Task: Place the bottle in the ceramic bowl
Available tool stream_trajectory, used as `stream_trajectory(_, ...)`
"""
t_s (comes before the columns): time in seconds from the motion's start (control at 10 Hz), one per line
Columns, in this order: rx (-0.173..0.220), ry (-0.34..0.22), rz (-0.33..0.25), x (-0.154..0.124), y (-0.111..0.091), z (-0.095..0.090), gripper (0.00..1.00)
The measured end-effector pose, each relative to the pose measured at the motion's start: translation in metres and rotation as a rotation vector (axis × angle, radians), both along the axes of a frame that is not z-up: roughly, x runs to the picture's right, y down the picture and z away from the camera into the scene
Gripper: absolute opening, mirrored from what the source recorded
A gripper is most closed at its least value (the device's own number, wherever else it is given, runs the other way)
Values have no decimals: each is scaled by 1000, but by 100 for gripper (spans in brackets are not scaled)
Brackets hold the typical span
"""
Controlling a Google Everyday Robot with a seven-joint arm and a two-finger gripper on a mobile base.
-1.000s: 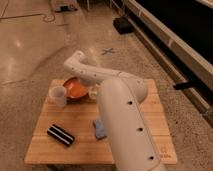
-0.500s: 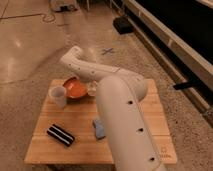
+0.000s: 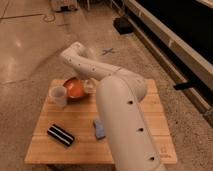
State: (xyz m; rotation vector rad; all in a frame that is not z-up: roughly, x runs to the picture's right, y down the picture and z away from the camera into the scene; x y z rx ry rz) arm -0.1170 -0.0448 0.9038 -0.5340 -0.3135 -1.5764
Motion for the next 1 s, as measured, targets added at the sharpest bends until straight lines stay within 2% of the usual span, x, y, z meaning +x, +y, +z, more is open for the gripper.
stream_trajectory(0.1, 6, -38, 3, -8, -5, 1, 2)
stream_trajectory(0.2, 10, -69, 3, -16, -8, 3, 0)
stream_trajectory(0.4, 0, -181, 25, -40, -8, 8, 0)
stream_trajectory(0.5, -2, -219, 38, -41, -7, 13, 0)
stream_trajectory(0.6, -3, -266, 57, -43, -6, 19, 4)
stream_trajectory(0.7, -2, -271, 60, -45, -3, 18, 10)
stream_trajectory(0.8, 3, -262, 32, -45, -1, 13, 21)
stream_trajectory(0.9, 8, -252, 7, -35, 3, 10, 31)
stream_trajectory(1.0, 16, -245, 18, -17, 6, 10, 43)
